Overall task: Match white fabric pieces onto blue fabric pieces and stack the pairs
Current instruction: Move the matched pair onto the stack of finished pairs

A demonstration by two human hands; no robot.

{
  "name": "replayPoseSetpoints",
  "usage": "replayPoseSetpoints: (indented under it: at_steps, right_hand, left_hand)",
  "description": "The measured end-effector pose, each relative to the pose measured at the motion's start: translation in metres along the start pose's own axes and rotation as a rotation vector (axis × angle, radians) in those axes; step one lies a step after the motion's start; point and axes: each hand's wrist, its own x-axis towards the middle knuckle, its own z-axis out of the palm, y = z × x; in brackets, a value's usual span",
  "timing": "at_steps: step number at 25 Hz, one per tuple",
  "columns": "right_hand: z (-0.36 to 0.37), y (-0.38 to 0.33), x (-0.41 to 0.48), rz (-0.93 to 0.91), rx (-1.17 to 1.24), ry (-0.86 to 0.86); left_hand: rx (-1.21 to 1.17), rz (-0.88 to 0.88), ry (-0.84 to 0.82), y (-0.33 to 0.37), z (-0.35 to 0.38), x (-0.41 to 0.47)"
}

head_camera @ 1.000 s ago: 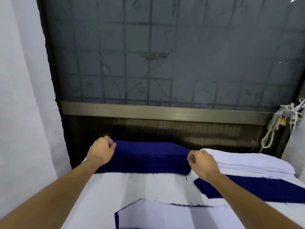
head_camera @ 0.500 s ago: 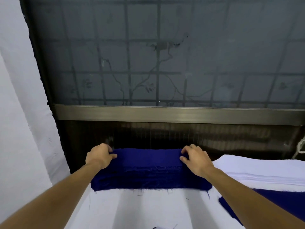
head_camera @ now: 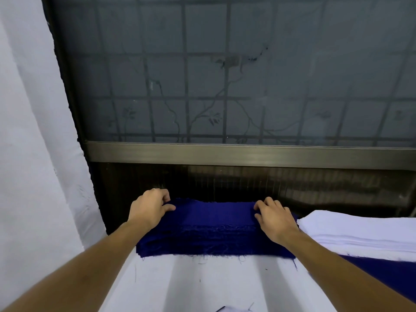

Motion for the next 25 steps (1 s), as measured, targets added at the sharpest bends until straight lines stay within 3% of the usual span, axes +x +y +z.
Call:
replayPoseSetpoints:
  at_steps: [5, 9, 12, 17, 25]
  right_hand:
    - [-0.006, -0.027, -0.005, -0.064, 0.022, 0.08]
    - [-0.023, -0.094, -0.006, -0.307, 0.243, 0.144]
    - [-0.033, -0.139, -0.01, -0.341, 0.355, 0.191]
    - [-0.063, -0.133, -0.037, -0.265, 0.358, 0.258]
    - [-0.118, -0.042, -0.093, -0.038, 0.371, 0.099]
  left_hand:
    - [0.191, 0.233, 0.072, 0.019, -0.019, -0.016]
    - [0.346, 0.377, 0.081, 0.048, -0.04, -0.032]
    - [0.454, 0.447, 0.105, 0.073, -0.053, -0.051]
    - [0.214, 0.34, 0.154, 0.095, -0.093, -0.082]
    - [-0.036, 0.16, 0.259, 0.095, -0.134, -0.104]
